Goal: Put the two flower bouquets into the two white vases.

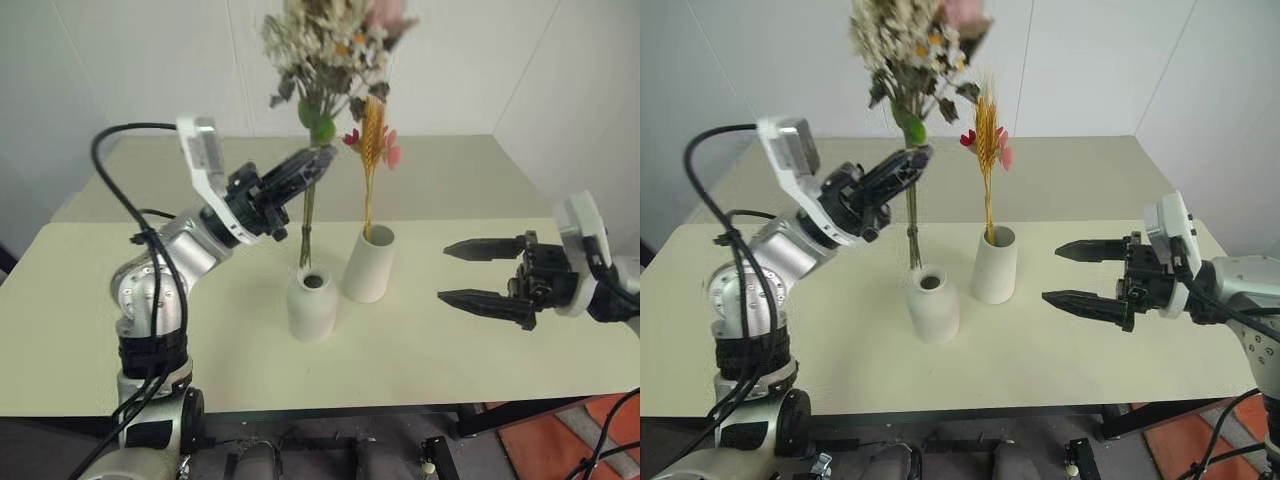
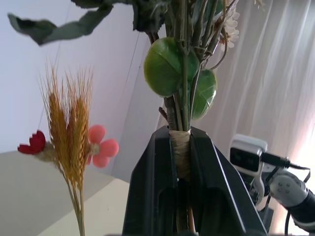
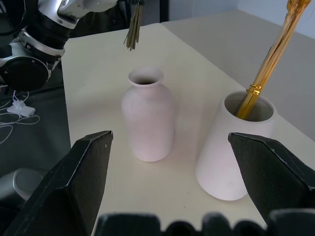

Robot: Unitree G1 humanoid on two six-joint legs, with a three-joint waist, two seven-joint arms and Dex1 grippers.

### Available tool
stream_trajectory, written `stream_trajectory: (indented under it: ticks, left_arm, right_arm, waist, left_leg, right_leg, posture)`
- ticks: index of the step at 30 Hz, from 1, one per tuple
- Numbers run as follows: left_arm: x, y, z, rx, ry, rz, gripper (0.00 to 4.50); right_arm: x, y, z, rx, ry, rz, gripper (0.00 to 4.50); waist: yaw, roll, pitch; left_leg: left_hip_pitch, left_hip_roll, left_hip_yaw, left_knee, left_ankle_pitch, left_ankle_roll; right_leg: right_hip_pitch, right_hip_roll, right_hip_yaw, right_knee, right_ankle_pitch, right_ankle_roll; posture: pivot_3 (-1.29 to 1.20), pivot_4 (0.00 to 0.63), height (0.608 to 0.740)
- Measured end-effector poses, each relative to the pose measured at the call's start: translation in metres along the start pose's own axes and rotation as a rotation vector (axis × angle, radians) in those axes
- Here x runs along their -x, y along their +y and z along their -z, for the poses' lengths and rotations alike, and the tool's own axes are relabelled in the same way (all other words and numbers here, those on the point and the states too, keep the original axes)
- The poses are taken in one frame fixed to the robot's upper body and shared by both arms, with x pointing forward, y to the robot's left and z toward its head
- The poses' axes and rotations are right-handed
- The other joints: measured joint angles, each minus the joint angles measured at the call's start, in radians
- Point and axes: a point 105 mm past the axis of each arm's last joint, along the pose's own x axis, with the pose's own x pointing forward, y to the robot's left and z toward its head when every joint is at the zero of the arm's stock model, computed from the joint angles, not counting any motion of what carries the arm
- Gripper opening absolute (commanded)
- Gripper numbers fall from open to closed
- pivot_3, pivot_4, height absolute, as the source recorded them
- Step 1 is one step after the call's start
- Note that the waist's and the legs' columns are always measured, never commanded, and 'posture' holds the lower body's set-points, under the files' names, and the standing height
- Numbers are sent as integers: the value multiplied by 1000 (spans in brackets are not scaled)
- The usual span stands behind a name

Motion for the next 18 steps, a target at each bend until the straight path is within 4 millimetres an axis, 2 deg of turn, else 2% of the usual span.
stream_trajectory:
  ticks: [9, 15, 18]
  left_arm:
    - [-4, 11, 31, -8, 57, -18, 76]
    - [-7, 14, 38, -22, 71, -32, 76]
    - [-1, 15, 47, -5, 92, -42, 76]
  right_arm:
    - [4, 2, -2, 13, 0, 37, 4500]
    - [5, 1, -2, 11, 1, 49, 4500]
    - [4, 3, -2, 16, 4, 47, 4500]
  waist:
    - [2, 0, 0]
    - [1, 0, 0]
    - [1, 0, 0]
  left_leg:
    - [-1, -1, 0, 0, 0, 0]
    - [-1, -1, -1, 0, 0, 0]
    - [-1, 0, -1, 0, 0, 0]
  right_leg:
    - [0, -1, 0, -1, 0, 0]
    - [0, -1, 0, -1, 0, 0]
    - [0, 0, 0, -1, 0, 0]
  posture:
    - [0, 150, 740]
    - [0, 150, 740]
    - [0, 150, 740]
